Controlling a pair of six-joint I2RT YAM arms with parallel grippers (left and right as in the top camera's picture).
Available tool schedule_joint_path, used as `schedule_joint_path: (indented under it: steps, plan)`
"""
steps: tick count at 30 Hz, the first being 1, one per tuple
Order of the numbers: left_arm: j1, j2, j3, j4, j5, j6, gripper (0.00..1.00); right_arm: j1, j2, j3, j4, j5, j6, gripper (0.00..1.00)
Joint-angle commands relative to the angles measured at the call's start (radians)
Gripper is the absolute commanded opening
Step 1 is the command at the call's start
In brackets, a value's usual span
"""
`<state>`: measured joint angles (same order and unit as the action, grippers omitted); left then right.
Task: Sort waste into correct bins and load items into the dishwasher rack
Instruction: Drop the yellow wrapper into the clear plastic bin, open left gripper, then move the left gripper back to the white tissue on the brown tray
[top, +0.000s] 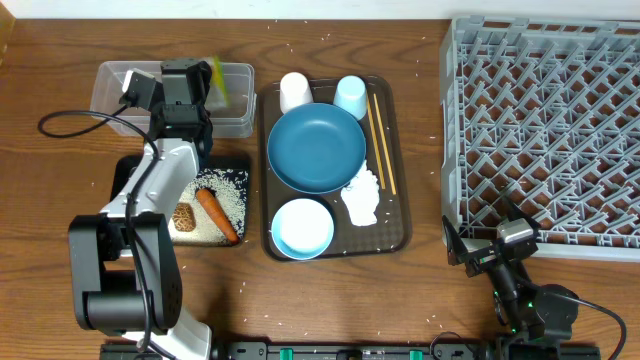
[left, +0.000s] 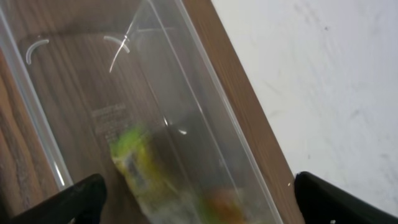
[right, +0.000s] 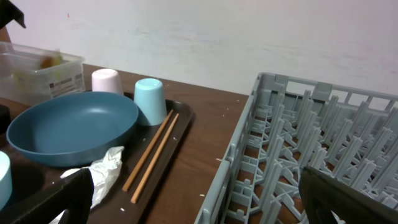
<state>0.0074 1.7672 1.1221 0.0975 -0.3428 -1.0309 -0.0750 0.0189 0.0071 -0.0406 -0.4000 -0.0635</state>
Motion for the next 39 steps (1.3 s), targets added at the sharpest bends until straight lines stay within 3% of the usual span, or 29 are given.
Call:
schedule_joint_path:
  steps: [1, 10, 17, 20, 25, 29, 34, 39]
  plan:
    - [0.003, -0.013, -0.004, 0.002, -0.007, 0.149, 0.98, -0.023, -0.001, -0.002, -0.004, 0.004, -0.013, 0.99]
    - [0.003, -0.087, -0.004, -0.085, -0.006, 0.227, 0.98, -0.023, -0.001, -0.002, -0.004, 0.004, -0.013, 0.99]
    - [0.002, -0.294, -0.004, -0.31, 0.01, 0.227, 0.98, -0.023, -0.001, -0.002, -0.004, 0.004, -0.013, 0.99]
    - [0.003, -0.396, -0.004, -0.48, 0.173, 0.227, 0.98, -0.023, -0.001, -0.002, -0.004, 0.004, -0.013, 0.99]
    - [-0.013, -0.513, -0.004, -0.757, 0.608, 0.23, 0.98, -0.023, -0.001, -0.002, -0.004, 0.004, -0.013, 0.99]
    - [-0.106, -0.52, -0.004, -0.806, 0.792, 0.356, 0.98, -0.023, -0.001, -0.002, -0.004, 0.004, -0.013, 0.99]
    - [-0.331, -0.518, -0.004, -0.826, 0.775, 0.355, 0.98, -0.023, -0.001, -0.002, -0.004, 0.004, -0.013, 0.99]
    - [-0.56, -0.49, -0.004, -0.835, 0.498, 0.121, 0.98, -0.023, -0.001, -0.002, -0.004, 0.004, -0.013, 0.99]
